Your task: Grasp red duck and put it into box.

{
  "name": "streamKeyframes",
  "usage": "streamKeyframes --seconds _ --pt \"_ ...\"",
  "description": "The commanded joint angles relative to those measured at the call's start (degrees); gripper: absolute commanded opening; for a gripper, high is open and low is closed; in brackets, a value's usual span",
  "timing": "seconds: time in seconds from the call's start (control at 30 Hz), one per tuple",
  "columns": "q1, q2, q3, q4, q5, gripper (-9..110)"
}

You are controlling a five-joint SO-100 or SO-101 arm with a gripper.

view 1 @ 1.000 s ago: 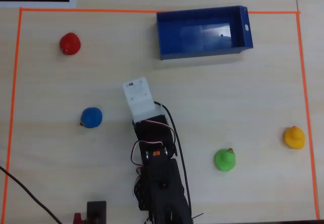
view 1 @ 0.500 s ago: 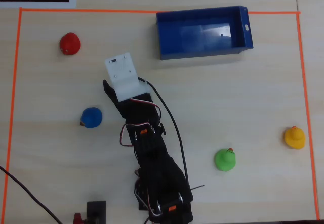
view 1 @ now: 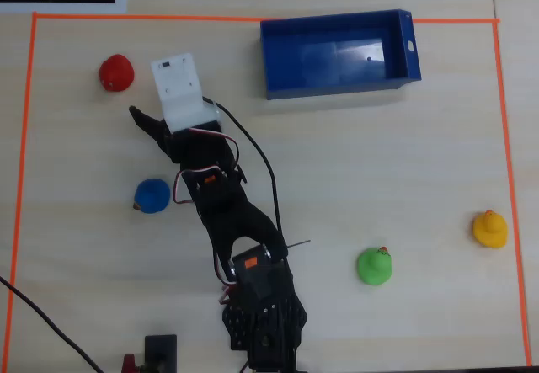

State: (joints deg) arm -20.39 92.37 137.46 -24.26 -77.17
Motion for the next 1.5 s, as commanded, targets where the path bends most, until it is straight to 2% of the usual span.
streamKeyframes --seconds 0.0,0.37,0.93,1.47 --pt "-0.6 -7.8 -11.5 -2.8 1.4 37" --pt "-3.1 -23.0 -23.1 -4.6 3.6 38" --pt "-6.6 -35.9 -43.1 1.3 4.0 39" --pt "-4.7 -40.5 -46.1 6.3 5.3 36"
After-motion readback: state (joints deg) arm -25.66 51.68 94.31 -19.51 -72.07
